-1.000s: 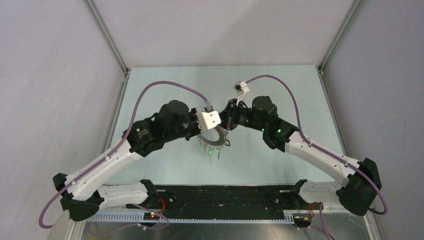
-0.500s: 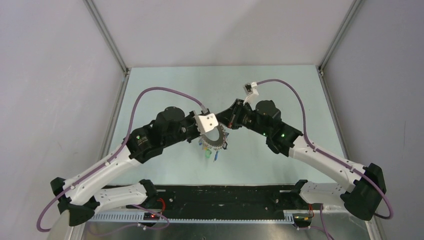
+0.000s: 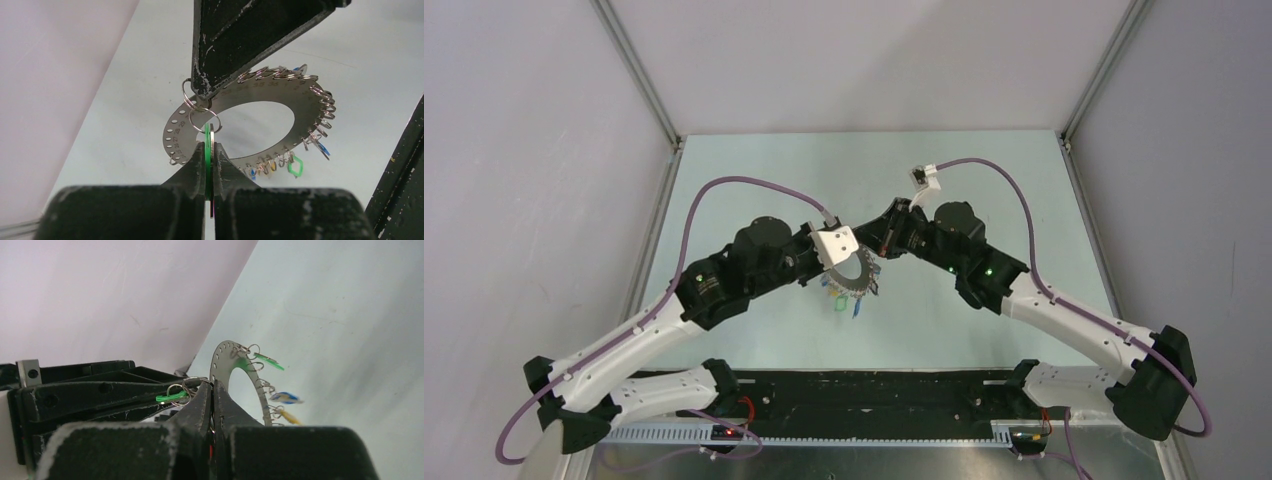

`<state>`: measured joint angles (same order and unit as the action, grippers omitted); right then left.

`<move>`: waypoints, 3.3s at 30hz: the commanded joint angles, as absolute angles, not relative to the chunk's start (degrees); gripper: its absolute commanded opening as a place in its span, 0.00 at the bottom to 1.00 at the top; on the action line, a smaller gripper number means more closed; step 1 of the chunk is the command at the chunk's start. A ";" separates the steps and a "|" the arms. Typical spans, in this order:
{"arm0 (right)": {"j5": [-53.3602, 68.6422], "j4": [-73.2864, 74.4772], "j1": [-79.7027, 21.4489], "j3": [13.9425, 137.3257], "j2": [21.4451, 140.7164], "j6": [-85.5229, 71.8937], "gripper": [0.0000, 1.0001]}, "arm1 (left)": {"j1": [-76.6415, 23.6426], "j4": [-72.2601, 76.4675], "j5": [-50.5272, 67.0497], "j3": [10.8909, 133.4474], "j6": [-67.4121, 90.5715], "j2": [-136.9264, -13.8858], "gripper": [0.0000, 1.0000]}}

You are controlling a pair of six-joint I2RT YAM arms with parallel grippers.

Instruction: Remove the keys from the keyring

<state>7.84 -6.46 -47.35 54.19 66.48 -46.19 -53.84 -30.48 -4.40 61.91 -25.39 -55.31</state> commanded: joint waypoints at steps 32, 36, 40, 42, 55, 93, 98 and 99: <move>3.48 -5.79 -48.77 55.61 65.85 -36.64 0.00 | -54.50 -29.67 -4.07 64.97 -28.31 -53.83 0.00; 6.35 -1.99 -46.54 58.50 67.79 -40.94 0.00 | -54.50 -29.62 -2.33 64.25 -28.89 -53.19 0.00; 6.86 -0.36 -46.24 60.08 68.67 -42.25 0.00 | -54.58 -29.69 -0.55 63.69 -29.55 -52.80 0.00; 6.72 0.56 -46.18 60.72 68.94 -42.99 0.00 | -54.65 -29.61 0.98 63.33 -29.98 -52.70 0.00; 5.45 2.12 -44.83 61.12 69.22 -50.06 0.00 | -56.81 -29.64 4.73 60.94 -31.27 -52.21 0.00; 20.27 -7.26 -42.07 51.39 61.13 -17.52 0.60 | -56.04 -29.05 8.33 62.18 -32.57 -48.99 0.00; 30.14 -9.08 -42.08 47.23 54.88 -0.40 0.60 | -55.99 -29.09 9.45 62.40 -33.54 -48.26 0.00; 31.70 -9.33 -42.09 46.39 54.29 2.76 0.60 | -55.99 -29.03 9.42 62.44 -33.81 -48.26 0.00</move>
<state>23.00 -5.08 -41.98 48.40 58.17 -15.70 -56.27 -32.29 6.48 59.40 -33.04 -49.15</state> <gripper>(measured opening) 0.598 0.026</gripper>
